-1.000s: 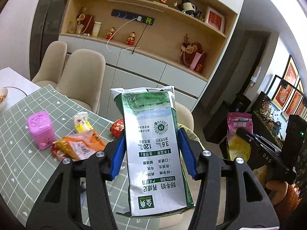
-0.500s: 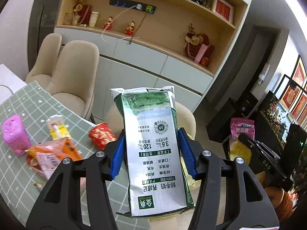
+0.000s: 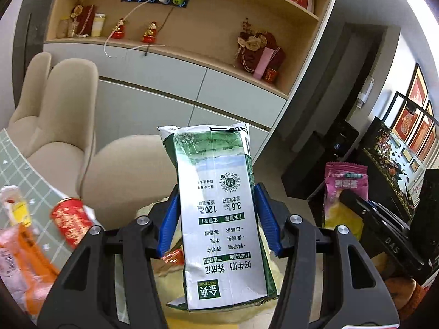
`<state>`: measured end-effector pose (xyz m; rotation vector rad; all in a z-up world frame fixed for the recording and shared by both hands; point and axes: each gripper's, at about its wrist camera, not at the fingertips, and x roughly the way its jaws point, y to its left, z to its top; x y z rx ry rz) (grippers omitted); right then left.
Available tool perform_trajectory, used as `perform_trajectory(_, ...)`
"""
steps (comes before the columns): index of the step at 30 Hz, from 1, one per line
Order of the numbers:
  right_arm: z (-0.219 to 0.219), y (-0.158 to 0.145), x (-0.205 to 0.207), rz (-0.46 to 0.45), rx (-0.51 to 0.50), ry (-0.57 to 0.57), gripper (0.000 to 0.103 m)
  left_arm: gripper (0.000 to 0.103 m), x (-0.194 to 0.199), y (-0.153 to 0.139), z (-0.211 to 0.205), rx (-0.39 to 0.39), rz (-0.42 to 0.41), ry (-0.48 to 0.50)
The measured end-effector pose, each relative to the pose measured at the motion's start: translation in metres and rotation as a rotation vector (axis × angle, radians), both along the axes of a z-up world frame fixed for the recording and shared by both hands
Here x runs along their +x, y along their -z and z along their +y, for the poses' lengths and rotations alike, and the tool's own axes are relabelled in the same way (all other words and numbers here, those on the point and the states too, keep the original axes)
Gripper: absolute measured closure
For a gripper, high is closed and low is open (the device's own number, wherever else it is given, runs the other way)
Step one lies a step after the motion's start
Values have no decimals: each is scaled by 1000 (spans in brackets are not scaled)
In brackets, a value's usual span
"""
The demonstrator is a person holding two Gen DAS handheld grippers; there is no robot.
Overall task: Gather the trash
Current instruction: 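Carry the milk carton and pink bag over the bin, then open the left gripper to drop the carton while the right drops the pink bag into the bin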
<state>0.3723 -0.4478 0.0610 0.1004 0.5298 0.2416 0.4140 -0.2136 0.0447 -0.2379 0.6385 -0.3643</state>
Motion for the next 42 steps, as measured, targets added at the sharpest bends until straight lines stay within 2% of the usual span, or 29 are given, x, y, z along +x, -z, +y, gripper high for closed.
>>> perform_trajectory(13,-18,22,37,47,5,3,93,53,46,44,-29,1,45,-16)
perform_trajectory(18,-16,30,45,56,-1,-8,93,53,58,63,-32,14,83,-22)
perform_trajectory(25,-9,37,58,75,-1,-25,93,52,59,80,-28,-18,171,23)
perform_trajectory(29,1,39,59,84,-4,-47,93,50,55,82,-28,-26,215,57)
perform_trajectory(30,2,39,61,85,-2,-50,93,45,53,82,-28,-32,226,73)
perform_trajectory(33,9,38,62,86,5,-62,93,43,45,79,-25,-25,233,100)
perform_trajectory(42,48,37,78,95,-5,-140,93,43,4,54,12,27,192,8)
